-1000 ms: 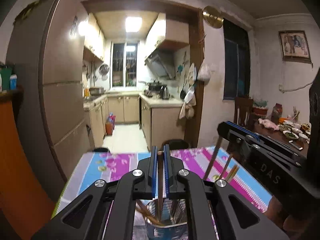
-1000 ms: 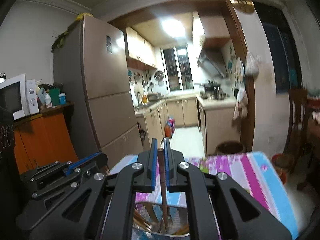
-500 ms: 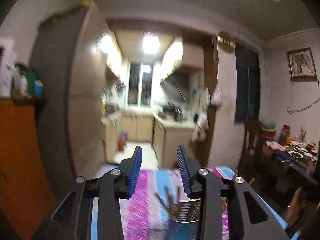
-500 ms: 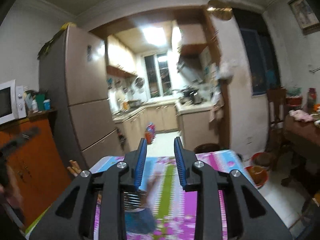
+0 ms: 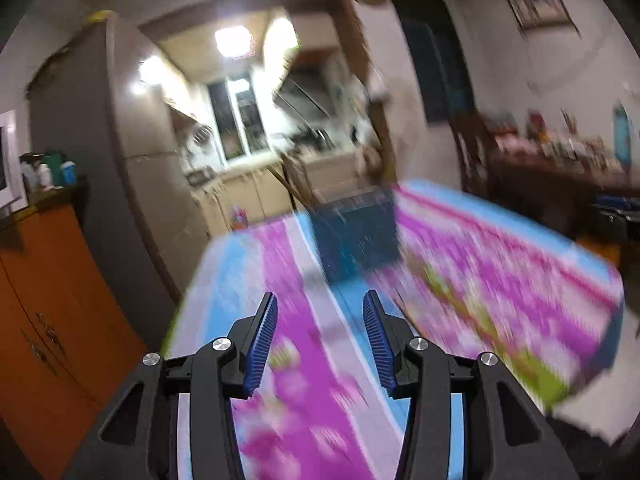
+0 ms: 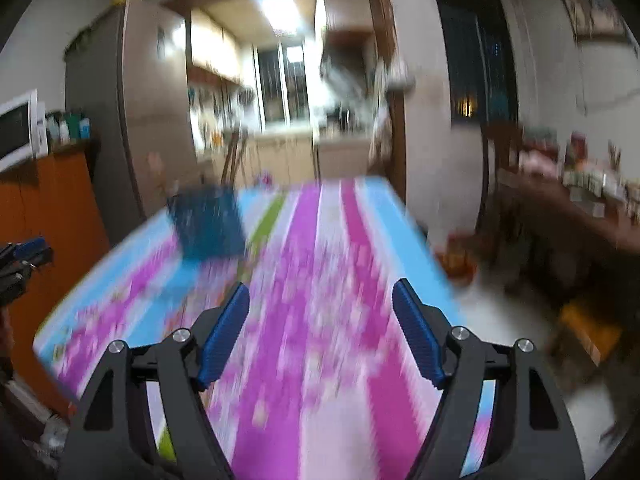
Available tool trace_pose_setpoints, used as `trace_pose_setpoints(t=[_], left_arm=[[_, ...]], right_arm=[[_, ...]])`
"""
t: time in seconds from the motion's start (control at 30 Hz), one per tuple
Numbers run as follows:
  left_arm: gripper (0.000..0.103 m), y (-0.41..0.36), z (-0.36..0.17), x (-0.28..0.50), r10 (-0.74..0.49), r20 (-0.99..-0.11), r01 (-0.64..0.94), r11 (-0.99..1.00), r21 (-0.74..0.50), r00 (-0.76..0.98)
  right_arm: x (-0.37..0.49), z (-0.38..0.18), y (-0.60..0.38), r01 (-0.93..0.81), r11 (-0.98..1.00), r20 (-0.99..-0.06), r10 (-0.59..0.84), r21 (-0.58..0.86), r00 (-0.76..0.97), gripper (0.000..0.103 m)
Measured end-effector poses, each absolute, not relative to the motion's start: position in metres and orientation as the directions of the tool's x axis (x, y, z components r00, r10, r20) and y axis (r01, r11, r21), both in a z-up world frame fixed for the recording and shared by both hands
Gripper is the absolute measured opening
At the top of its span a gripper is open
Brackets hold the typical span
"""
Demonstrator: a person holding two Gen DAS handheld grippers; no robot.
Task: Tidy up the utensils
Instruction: 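Open both tools and move them back to the last chopsticks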
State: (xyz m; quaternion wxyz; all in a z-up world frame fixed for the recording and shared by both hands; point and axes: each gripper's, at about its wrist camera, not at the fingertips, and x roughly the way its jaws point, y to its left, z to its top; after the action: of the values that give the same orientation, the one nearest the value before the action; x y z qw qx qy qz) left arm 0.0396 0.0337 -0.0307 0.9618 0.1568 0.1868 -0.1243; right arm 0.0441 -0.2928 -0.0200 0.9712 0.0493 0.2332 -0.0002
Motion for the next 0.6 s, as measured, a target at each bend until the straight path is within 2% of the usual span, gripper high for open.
trace_pose_setpoints(t=[0.1, 0.2, 0.3, 0.5, 0.53, 0.6], left_arm=[[0.046, 0.013, -0.071, 0.018, -0.254, -0.494, 0.4, 0.891, 0.215, 0.831], [0.046, -0.009, -0.1, -0.002, -0.312, -0.545, 0.484, 0.851, 0.203, 0.778], [0.046, -0.03, -0.123, -0.01, -0.323, -0.564, 0.52, 0.823, 0.229, 0.76], [0.046, -0.036, -0.143, 0.004, -0.327, -0.592, 0.506, 0.847, 0.161, 0.736], [0.043, -0.037, -0.145, 0.008, -0.324, -0.597, 0.502, 0.851, 0.155, 0.734], [0.022, -0.035, -0.146, 0.011, -0.334, -0.591, 0.497, 0.857, 0.134, 0.734]], right_arm=[[0.028, -0.059, -0.267, -0.003, 0.993, -0.532, 0.068, 0.122, 0.844, 0.071], [0.013, -0.077, -0.237, -0.096, 0.987, -0.542, 0.153, 0.132, 0.826, 0.071], [0.009, -0.088, -0.213, -0.151, 0.982, -0.544, 0.189, 0.115, 0.817, 0.071], [0.005, -0.088, -0.207, -0.167, 0.98, -0.528, 0.199, 0.108, 0.826, 0.068], [0.003, -0.089, -0.206, -0.173, 0.98, -0.528, 0.196, 0.094, 0.826, 0.065], [0.003, -0.091, -0.2, -0.204, 0.977, -0.529, 0.209, 0.069, 0.822, 0.05]])
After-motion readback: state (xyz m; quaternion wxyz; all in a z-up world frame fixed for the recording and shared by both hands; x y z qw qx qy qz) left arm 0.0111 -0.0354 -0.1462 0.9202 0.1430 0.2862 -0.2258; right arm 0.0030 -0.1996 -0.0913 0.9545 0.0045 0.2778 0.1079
